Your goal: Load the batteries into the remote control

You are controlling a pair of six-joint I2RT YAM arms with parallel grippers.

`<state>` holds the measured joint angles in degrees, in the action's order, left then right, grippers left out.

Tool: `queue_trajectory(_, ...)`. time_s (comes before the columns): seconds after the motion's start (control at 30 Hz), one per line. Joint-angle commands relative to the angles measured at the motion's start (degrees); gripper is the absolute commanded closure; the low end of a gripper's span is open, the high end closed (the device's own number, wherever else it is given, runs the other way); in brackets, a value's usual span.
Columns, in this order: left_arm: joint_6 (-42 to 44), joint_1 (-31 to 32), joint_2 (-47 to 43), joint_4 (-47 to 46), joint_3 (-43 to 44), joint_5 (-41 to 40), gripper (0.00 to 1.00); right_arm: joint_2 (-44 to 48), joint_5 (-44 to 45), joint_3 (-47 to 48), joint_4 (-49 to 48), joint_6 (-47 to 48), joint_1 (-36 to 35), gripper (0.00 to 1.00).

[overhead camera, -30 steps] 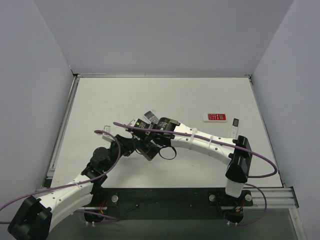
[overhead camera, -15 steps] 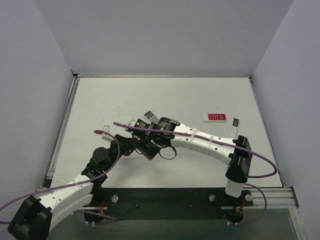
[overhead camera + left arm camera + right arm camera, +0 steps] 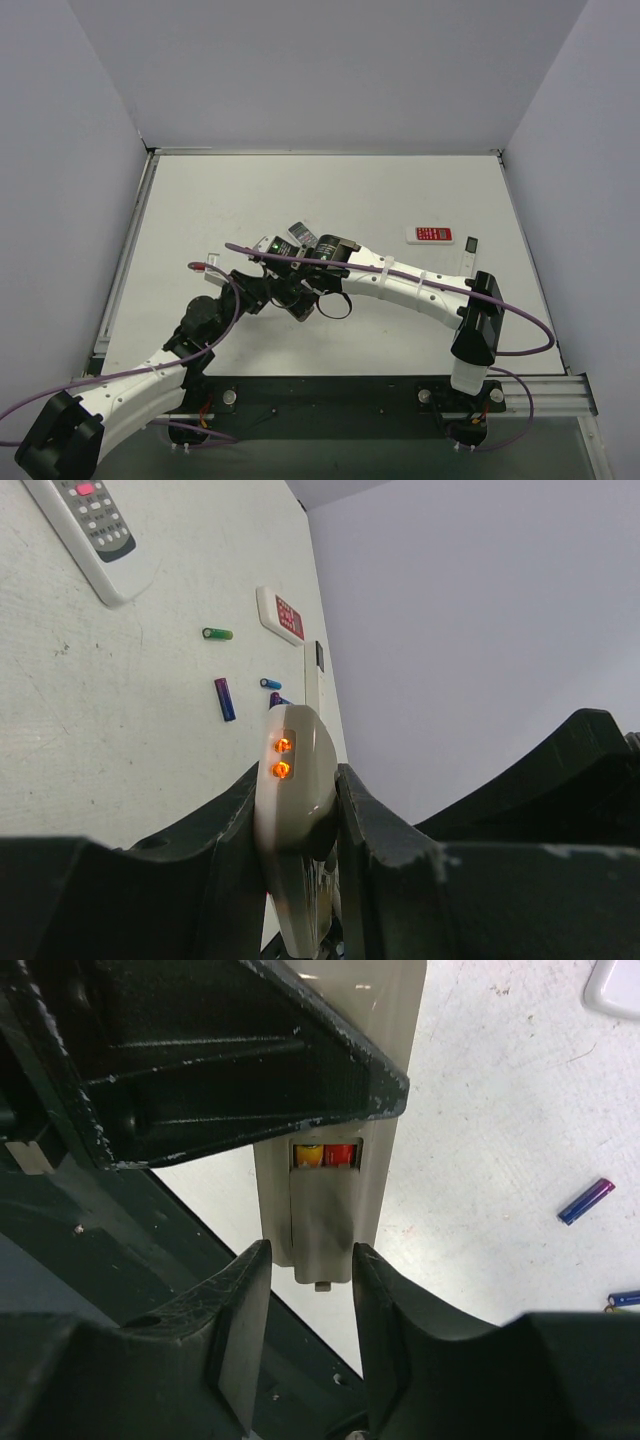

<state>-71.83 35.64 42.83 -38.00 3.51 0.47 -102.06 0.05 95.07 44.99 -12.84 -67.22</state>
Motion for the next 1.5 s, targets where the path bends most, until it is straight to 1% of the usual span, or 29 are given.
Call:
queue_trajectory(0.0,-1.55,0.40,-1.08,-3.93,0.10,-0.03,1.00,-1.03,0.48,1.26,-0.17,0.54,-0.37,0.64)
queue_trajectory(0.13,-2.34,0.40,-1.87,-2.87,-0.34,-1.52,1.00,-0.69,0.39,1.00,-0.17,0.45,-0.37,0.57)
queue_trajectory(0.37,-3.58,0.31,-3.54,0.63,-0.96,-3.63,1.00,1.77,1.26,0.30,-0.87,0.54,-0.19,0.57)
queue_trajectory(0.4,-3.40,0.31,-3.63,1.17,-0.87,-4.16,1.00,2.39,1.35,-0.23,-1.22,0.62,-0.02,0.57)
queue_trajectory(0.43,-1.23,0.31,-3.63,1.43,-0.78,-4.60,1.00,3.79,1.44,-1.02,-2.09,0.89,0.42,0.57)
queue_trajectory(0.5,1.68,-0.04,-3.80,5.55,0.00,-6.17,1.00,5.55,1.44,-5.23,-4.55,1.32,1.21,0.55)
queue_trajectory(0.57,2.92,-0.48,-3.81,6.27,-0.43,-6.27,1.00,8.80,0.57,-9.52,-7.01,1.85,2.79,0.55)
queue_trajectory(0.6,3.45,-1.09,-4.15,6.44,-0.69,-6.27,1.00,9.85,-1.35,-13.81,-9.46,1.94,3.41,0.55)
queue_trajectory(0.67,4.24,-1.53,-4.68,8.10,-0.78,-6.01,1.00,12.40,-2.86,-18.49,-11.67,2.20,4.90,0.55)
queue_trajectory(0.7,5.12,-1.80,-5.64,8.99,-0.78,-5.92,1.00,13.11,-3.13,-22.78,-13.77,2.38,5.17,0.55)
queue_trajectory(0.77,5.91,-2.24,-7.40,11.36,-0.87,-6.09,1.00,13.82,-3.92,-25.88,-15.19,3.08,5.17,0.55)
queue_trajectory(0.93,8.81,-2.68,-11.88,16.98,-0.43,-6.09,1.00,12.42,-6.02,-32.92,-19.41,9.58,4.82,0.55)
queue_trajectory(0.97,9.16,-2.68,-12.67,19.78,0.09,-6.18,1.00,11.80,-6.99,-33.19,-19.59,10.55,5.17,0.54)
queue_trajectory(1.03,10.22,-2.77,-15.57,22.25,0.36,-6.44,1.00,9.62,-7.96,-33.28,-20.03,12.40,5.61,0.54)
queue_trajectory(1.2,12.68,-2.94,-23.03,31.74,1.76,-8.82,1.00,5.30,-11.22,-32.23,-20.21,16.97,5.35,0.54)
queue_trajectory(1.33,12.42,-3.03,-27.44,37.90,1.68,-11.10,1.00,1.61,-10.52,-30.38,-20.99,15.31,5.26,0.53)
queue_trajectory(1.37,12.16,-3.03,-28.06,40.26,1.50,-12.06,1.00,0.99,-9.99,-30.03,-21.35,13.39,5.26,0.53)
queue_trajectory(1.47,11.19,-3.03,-30.34,41.78,0.80,-12.86,1.00,-1.38,-6.75,-29.15,-22.40,9.26,5.43,0.53)
